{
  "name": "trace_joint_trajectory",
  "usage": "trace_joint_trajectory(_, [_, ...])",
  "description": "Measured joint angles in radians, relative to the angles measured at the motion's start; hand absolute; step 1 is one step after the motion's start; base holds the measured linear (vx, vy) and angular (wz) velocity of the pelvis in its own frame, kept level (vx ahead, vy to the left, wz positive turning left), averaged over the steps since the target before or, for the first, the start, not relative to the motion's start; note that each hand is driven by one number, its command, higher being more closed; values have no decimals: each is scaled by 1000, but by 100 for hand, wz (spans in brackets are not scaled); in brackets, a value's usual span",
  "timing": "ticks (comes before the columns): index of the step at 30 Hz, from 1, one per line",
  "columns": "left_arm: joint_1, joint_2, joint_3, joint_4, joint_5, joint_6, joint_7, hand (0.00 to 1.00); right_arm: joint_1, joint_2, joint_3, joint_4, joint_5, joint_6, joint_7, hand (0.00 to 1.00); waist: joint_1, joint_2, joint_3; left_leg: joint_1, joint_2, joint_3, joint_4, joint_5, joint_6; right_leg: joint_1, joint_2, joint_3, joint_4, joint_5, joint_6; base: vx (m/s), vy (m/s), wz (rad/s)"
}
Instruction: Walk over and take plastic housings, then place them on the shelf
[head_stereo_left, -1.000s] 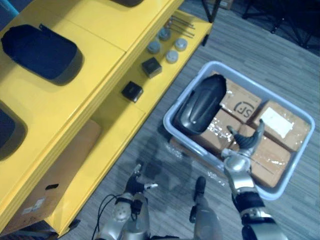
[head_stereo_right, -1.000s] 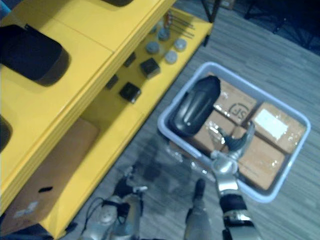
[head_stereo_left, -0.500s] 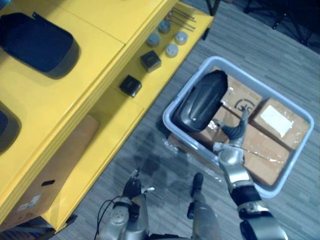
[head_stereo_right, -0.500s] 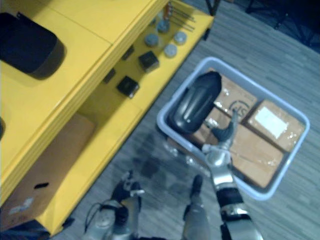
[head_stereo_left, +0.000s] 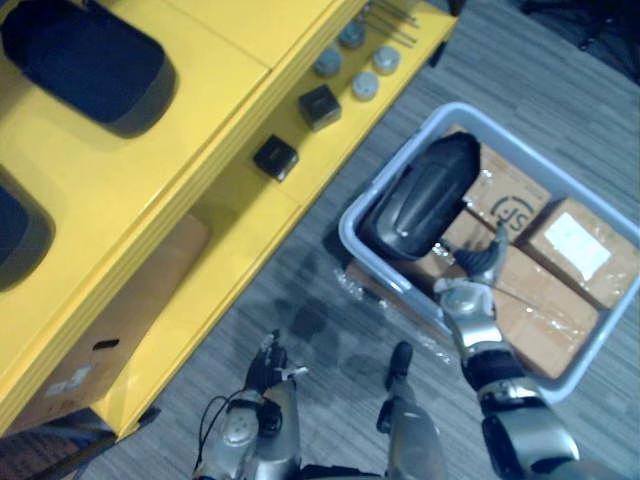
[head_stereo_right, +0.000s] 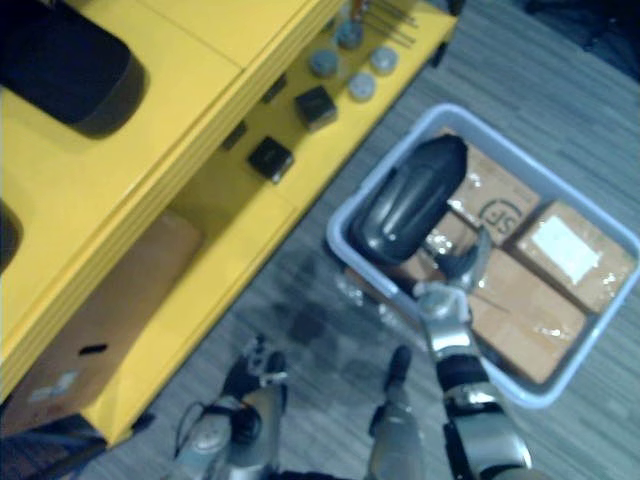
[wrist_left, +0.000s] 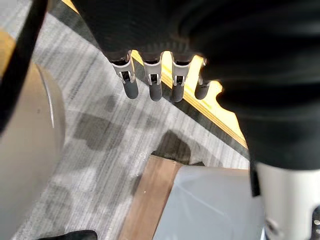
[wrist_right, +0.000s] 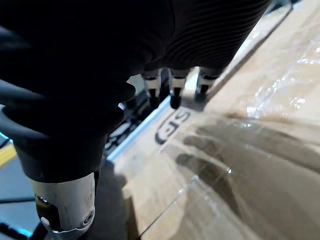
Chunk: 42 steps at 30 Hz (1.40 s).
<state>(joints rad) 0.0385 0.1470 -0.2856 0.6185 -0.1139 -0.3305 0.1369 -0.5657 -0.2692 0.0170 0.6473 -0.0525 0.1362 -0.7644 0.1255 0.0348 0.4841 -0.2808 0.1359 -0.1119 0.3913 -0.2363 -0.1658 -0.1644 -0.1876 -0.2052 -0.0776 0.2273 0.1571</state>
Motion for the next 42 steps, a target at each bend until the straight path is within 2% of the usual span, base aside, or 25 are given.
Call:
trace_joint_trajectory(4, [-1, -1, -2, 0, -6, -3, -1, 0, -11, -11, -1, 12, -3, 35, 2, 0, -1, 6, 4, -10, 0, -3, 2, 0, 0, -12, -1, -4, 11, -2, -2, 1, 1, 1])
trace_joint_trajectory(7, [-2, -1, -3, 2, -8, -11, -1, 0, -16, -25, -15, 45, -3, 37, 8, 0, -1, 12, 7, -19, -3, -15, 3, 3, 1, -14, -3, -17, 16, -4, -3, -6, 2, 11])
trace_joint_trajectory(15, [-20, -8, -12, 26, -37, -21, -1, 0, -80, -79, -15, 118, -36, 30, 100, 0, -2, 36, 19, -45, -9, -38, -2, 24, -3, -44, -10, -33, 53, -20, 0, -30, -9, 8])
trace_joint_trajectory(16, [-25, -8, -12, 31, -38, -21, -1, 0, -91, -89, -14, 139, -41, 26, 110, 100, -3, 40, 21, -51, -10, -48, -7, 31, -5, -44, -10, -42, 54, -20, 0, -28, -23, 22])
trace_joint_trajectory(18, [-29, -8, -13, 36, -38, -22, -1, 0, -104, -98, -13, 171, -46, 23, 109, 100, -1, 40, 21, -50, -10, -54, -25, 45, -7, -46, -11, -47, 54, -20, 0, -27, -27, 17])
trace_joint_trajectory(24, [-38, -6, -44, 43, -43, -32, -1, 0, -129, -179, 14, 239, -130, 59, 112, 100, -1, 41, 22, -34, -16, -69, -89, 91, -13, -45, -20, -70, 59, -22, -4, -25, -24, 11])
trace_joint_trajectory(33, [-40, -6, -74, 41, -44, -33, 2, 0, -156, -214, 37, 286, -216, 102, 125, 100, -2, 50, 23, -13, -15, -75, -142, 127, -17, -45, -26, -85, 68, -27, -10, -3, -10, 4])
trace_joint_trajectory(42, [-29, -2, -85, 17, -44, -33, 15, 0, -148, -238, 45, 269, -239, 120, 158, 100, -5, 57, 19, 7, -17, -74, -175, 147, -18, -39, -31, -87, 70, -27, -10, 0, -1, 1])
